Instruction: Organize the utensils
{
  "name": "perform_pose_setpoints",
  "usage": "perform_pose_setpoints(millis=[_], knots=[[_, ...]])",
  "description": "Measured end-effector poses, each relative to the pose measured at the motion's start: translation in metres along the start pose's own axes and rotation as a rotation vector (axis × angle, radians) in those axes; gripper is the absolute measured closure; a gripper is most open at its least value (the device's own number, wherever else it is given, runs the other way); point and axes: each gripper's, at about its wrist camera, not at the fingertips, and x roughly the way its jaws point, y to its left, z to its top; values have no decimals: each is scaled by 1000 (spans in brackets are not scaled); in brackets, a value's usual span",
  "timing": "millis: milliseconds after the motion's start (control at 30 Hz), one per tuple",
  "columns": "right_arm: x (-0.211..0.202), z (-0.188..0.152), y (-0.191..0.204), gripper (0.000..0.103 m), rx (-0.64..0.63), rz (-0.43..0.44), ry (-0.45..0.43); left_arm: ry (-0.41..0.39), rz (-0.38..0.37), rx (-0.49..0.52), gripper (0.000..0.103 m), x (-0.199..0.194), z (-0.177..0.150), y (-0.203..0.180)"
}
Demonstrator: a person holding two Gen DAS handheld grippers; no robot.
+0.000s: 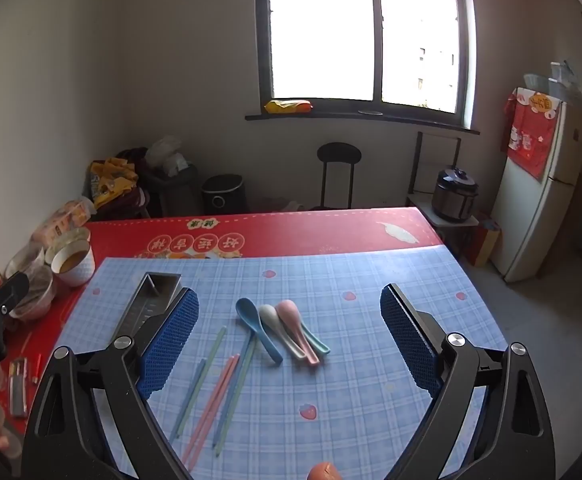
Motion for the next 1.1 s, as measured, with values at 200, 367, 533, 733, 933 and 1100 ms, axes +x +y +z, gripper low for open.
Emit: perform_pose_setpoints(millis=[200,367,533,733,933,1100], knots=[[0,0,0,14,1,0,2,-2,2,1,5,-4,0,2],[0,-1,0,14,2,0,1,-6,2,1,5,-4,-2,-1],[0,-2,-1,14,0,-1,2,-6,1,1,5,-4,-3,-1],[0,-2,-1,14,2,-1,3,-6,1,0,5,-4,-2,0],[-1,-4,-1,14,-1,0,0,-6,2,0,5,-6,2,1],[-1,-4,-1,14,1,-1,1,-7,2,0,5,-4,1,1]])
